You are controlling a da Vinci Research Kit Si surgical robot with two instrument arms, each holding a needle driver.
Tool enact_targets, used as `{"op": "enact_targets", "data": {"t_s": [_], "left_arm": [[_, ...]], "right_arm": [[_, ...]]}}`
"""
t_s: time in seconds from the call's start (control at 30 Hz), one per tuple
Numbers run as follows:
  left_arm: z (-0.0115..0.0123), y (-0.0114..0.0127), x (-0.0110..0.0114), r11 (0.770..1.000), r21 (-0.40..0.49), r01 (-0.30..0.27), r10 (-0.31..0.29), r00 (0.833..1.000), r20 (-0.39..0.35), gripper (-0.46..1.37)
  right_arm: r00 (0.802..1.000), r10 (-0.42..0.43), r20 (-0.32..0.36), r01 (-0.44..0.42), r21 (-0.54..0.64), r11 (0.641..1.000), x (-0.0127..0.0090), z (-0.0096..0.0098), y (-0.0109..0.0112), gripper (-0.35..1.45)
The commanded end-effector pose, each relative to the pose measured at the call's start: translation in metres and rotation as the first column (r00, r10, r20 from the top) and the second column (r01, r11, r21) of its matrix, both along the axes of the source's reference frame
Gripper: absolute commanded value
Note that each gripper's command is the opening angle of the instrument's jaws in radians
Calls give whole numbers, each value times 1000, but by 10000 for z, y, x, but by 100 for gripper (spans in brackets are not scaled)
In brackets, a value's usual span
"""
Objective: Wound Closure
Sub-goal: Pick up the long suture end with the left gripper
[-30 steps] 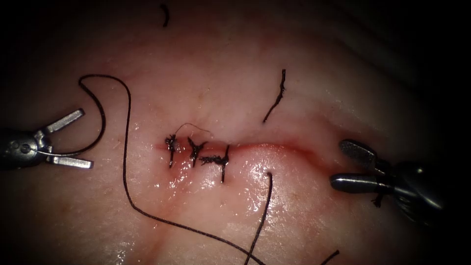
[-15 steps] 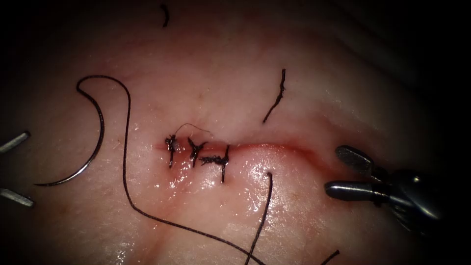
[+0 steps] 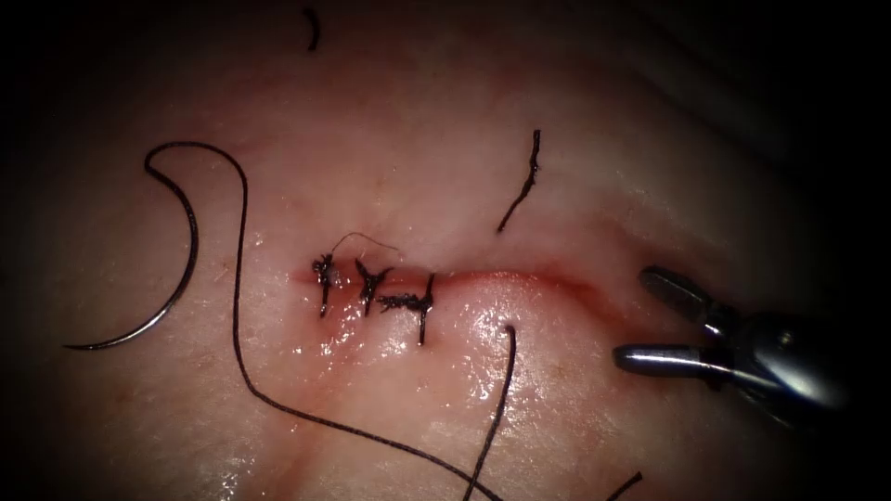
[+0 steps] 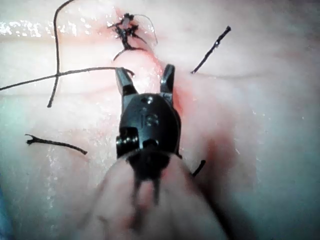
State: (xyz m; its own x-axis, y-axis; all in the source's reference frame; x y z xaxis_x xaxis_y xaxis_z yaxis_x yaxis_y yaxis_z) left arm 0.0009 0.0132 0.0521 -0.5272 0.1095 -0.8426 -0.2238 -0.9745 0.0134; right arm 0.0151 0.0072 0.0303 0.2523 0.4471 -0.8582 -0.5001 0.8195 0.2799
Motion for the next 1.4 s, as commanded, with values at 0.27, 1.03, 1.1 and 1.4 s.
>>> {"op": "enact_targets", "data": {"t_s": [0.27, 1.03, 1.1, 1.4], "left_arm": [[-23, 8, -84, 975, -222, -30, 61, 989, 132, -4], [-16, 10, -210, 868, -495, 39, 104, 961, 257, 64], [-14, 7, -221, 860, -510, 35, 113, 960, 256, 68], [1, -14, -276, 819, -573, -26, 175, 963, 206, 79]], "right_arm": [[996, -70, 61, 76, -100, 992, -1, -11, 24, 144], [996, -71, 62, 77, -113, 991, -2, -11, 16, 143], [996, -71, 61, 78, -113, 991, -2, -11, 15, 143], [995, -82, 50, 87, -119, 989, -2, -10, 8, 142]]}}
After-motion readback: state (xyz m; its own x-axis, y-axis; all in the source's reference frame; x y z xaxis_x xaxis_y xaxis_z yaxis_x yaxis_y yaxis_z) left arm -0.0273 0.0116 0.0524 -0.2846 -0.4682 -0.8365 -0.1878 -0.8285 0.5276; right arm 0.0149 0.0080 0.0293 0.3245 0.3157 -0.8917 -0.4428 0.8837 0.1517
